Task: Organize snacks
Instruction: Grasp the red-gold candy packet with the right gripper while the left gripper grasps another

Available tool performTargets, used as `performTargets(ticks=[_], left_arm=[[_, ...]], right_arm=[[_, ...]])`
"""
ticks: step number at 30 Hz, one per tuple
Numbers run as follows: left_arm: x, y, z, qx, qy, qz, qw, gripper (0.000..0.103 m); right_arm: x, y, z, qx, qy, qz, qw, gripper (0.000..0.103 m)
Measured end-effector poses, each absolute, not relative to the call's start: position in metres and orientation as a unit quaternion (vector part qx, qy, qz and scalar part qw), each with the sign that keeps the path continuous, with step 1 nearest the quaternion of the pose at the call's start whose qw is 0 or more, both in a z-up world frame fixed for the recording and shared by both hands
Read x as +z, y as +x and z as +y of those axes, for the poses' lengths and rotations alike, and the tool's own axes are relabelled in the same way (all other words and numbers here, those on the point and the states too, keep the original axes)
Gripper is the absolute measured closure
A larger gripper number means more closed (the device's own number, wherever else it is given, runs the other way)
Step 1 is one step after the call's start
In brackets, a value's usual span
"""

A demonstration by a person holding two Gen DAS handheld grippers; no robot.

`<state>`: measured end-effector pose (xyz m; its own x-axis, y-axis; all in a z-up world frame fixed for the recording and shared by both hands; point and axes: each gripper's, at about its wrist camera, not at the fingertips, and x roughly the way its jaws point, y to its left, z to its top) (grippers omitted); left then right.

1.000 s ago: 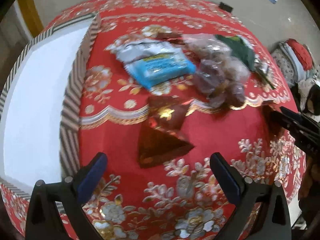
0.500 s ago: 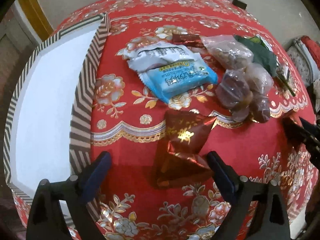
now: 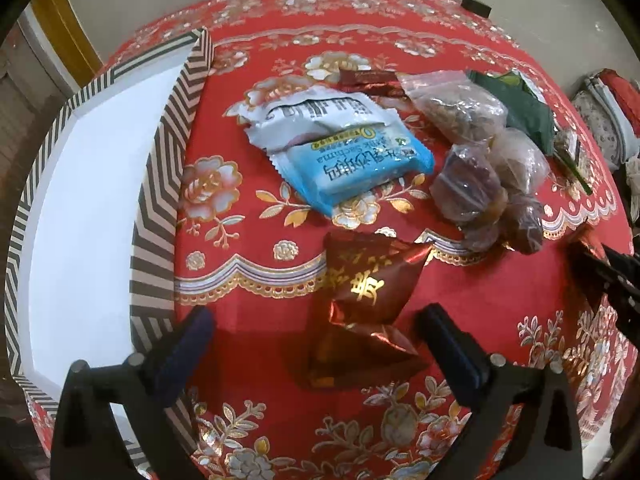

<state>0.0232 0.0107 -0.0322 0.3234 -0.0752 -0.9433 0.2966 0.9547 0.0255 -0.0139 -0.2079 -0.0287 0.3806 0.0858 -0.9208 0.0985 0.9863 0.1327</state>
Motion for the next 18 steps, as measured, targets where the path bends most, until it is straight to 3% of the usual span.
performTargets(ticks=[11,13,15,18], left_arm=[[-0.031,0.018,0.012,-0.116,0.099,0.582,0.799,0.002],[-0.025,0.015,0.009,-0.123,0.102,0.571,0.805,0.018],[-0.018,0.014,0.003,-0.135,0.109,0.562,0.809,0.067],[-0.017,0.016,-0.002,-0.136,0.111,0.566,0.805,0.068]], right_arm=[[-0.027,-0.017,-0.210,-0.002,0.085,0.556,0.827,0.070],[-0.026,-0.019,-0.211,-0.004,0.086,0.555,0.827,0.070],[-0.025,-0.020,-0.212,-0.006,0.087,0.555,0.827,0.070],[-0.024,-0.021,-0.213,-0.007,0.088,0.557,0.826,0.070]])
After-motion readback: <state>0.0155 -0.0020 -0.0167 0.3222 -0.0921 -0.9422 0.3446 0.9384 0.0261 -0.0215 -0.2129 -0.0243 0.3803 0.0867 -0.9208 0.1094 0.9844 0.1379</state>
